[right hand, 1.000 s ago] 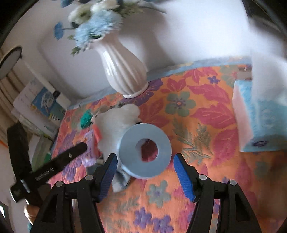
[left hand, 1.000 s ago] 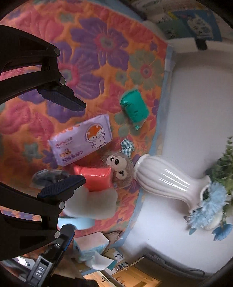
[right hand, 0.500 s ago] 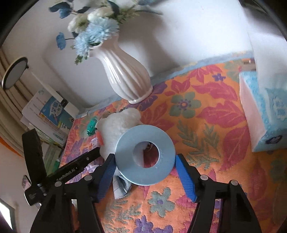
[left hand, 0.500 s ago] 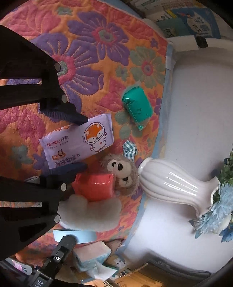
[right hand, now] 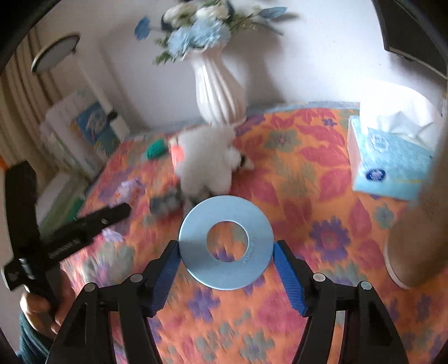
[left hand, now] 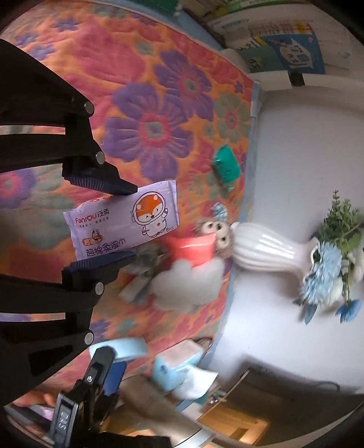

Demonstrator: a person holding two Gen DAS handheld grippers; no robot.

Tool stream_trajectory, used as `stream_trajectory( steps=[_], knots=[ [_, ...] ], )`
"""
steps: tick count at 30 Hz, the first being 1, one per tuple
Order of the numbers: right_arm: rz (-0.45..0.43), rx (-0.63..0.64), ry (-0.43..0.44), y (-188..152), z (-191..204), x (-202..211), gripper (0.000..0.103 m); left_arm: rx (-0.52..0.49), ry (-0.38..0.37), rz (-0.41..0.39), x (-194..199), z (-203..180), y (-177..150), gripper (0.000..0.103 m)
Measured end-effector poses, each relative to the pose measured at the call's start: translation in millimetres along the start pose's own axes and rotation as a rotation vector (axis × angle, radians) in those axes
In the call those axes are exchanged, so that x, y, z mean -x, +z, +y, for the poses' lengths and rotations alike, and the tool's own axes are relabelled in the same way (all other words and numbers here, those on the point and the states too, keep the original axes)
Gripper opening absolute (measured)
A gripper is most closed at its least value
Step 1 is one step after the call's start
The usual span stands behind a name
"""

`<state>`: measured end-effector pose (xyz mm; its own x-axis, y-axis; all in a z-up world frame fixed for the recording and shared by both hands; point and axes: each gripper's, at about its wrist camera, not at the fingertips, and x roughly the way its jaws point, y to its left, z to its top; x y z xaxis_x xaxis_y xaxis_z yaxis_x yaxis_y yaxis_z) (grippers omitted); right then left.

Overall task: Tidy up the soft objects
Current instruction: 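Grasp the light blue tape roll with right gripper while left gripper grasps the pink wipes pack, then carry tape roll and wipes pack to the round table and release both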

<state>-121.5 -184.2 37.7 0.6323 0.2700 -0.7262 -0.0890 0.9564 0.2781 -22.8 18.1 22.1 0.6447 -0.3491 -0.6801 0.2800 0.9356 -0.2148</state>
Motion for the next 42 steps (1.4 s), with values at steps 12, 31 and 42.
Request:
stream_trajectory(
  steps=[12,31,42],
  knots=[
    [0.03,0.081,-0.127,-12.2,8.0,-13.8,0.086,-0.06,0.001,-0.025,-0.6,-8.2,-12.4,0.038],
    [0.019,0.152,-0.212,-11.2,20.8,-18.4,0.066,-0.062,0.007,-0.012,-2.1,-10.1,-12.5,0.038],
    [0.016,0.156,-0.213,-9.9,19.9,-18.9,0.066,-0.06,-0.007,-0.02,-0.2,-9.4,-12.1,0.038]
  ],
)
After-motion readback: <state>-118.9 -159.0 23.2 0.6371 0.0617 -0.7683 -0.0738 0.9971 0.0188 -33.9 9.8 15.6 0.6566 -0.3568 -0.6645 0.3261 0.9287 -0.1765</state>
